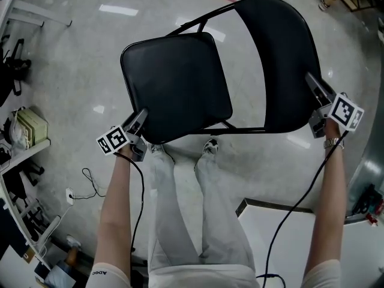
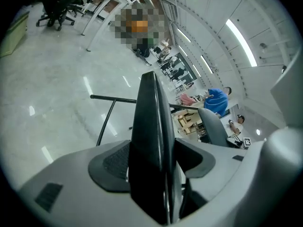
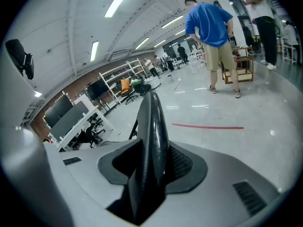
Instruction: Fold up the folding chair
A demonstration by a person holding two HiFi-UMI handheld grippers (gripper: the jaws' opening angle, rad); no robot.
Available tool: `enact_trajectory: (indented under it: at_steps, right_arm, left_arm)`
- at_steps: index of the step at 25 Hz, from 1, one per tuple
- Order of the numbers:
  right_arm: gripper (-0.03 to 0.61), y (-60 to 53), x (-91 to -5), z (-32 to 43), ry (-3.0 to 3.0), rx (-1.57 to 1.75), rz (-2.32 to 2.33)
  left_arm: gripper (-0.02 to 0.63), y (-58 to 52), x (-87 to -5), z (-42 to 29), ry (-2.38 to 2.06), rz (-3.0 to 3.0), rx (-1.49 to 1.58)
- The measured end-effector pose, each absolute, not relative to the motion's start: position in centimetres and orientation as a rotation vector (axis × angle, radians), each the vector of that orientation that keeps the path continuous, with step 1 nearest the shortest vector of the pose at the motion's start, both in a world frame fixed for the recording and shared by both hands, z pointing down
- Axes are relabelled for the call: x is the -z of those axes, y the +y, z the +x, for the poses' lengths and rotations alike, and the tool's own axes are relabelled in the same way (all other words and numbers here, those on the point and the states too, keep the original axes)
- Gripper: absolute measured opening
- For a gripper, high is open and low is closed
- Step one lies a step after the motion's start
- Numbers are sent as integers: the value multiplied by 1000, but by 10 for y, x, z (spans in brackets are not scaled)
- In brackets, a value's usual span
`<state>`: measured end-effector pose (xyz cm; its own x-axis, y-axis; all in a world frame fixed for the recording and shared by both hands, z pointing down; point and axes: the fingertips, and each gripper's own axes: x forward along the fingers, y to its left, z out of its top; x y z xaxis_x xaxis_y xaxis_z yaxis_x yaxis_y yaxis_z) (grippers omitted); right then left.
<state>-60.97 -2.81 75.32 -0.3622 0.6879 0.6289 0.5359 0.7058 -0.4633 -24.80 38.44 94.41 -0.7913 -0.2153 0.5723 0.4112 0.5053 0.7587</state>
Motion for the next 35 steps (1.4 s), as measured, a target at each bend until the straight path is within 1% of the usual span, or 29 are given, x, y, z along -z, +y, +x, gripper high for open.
enact_trajectory:
  at_steps: [4,9,15,19,23,27,31,35]
  right_arm:
    - [146,-55,-756,-627,-2040,-266,-937]
    - [147,-74,-758,-639,-2043,-239,-915]
    - [150,-69,-758,-642,-2039,-244,-934]
    - [153,-69,-751,-645,-2063,-181,-915]
    - [155,-64,-746,-644,-2068,-163,-914]
    - [156,-63,-741,-645,-2087,-123,-906]
    - [158,-60,-732,-643,-2108,-97,-895]
    - [158,-65,-709,-647,-2126,-65,-884]
  left_arm:
    - [299,361,-930,-263,-2129,-149,1357]
    - [296,347,-919,-270,-2120,-141,1388]
    - [289,345,-912,-275,-2121,-149,1391]
    - [284,342,-903,-282,-2121,-127,1412]
    - [282,343,-896,-280,-2143,-124,1356]
    - [282,328,-883,-296,-2143,-36,1512]
    - [282,323,-877,-298,-2145,-2,1427]
    - [282,298,-848,-318,-2167,130,1407]
